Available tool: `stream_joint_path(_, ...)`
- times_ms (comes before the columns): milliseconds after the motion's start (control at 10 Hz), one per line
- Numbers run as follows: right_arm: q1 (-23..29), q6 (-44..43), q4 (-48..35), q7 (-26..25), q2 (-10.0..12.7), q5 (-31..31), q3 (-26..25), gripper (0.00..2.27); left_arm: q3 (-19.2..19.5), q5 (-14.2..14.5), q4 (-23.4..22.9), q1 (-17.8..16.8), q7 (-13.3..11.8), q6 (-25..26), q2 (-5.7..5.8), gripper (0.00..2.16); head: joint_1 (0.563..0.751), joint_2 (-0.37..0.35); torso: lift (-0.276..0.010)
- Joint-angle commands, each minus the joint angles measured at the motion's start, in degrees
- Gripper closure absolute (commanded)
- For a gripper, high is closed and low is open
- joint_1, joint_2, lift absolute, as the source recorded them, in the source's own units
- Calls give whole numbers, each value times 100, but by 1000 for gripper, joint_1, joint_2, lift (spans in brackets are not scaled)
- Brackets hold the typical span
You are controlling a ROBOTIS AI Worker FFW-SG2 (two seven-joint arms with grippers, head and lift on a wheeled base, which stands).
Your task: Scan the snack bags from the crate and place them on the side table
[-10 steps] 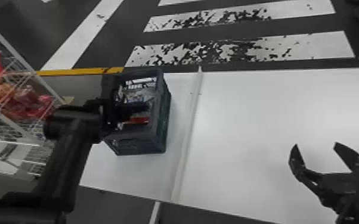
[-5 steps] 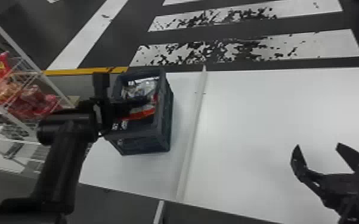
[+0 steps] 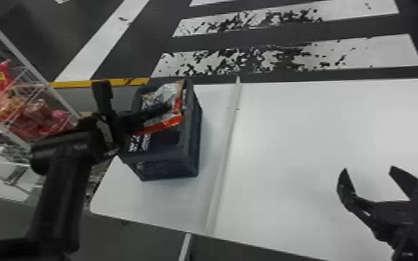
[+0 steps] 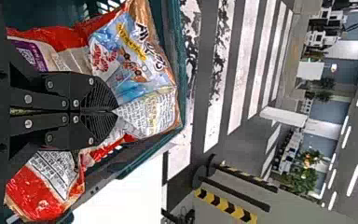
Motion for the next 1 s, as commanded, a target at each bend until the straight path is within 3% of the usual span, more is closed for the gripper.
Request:
stream_joint_path(0,-7,14,0,-7,0,2,1,53,135,166,-208,100,-14,124,21,2135,695,334,-81)
stream_joint_path(100,-7,14,0,-7,0,-7,1,53,293,254,-357,171,-58,230,30,2135,695,338,-81)
stream_joint_path(400,2,31,0,-7,0,-7,1,53,610,895,-542,285,-261,511,47,2135,695,342,-81)
stream_joint_path(700,2,14,-9,-16,0,-7,1,56,979,1466,-1544,698,-217,1197,-5,2135,695,339,-81)
stream_joint_path(900,28,14,-53,-25,0,-7,-8,56,1146,1748,-2361,900,-120,1689,-269,2135,695,329,-81)
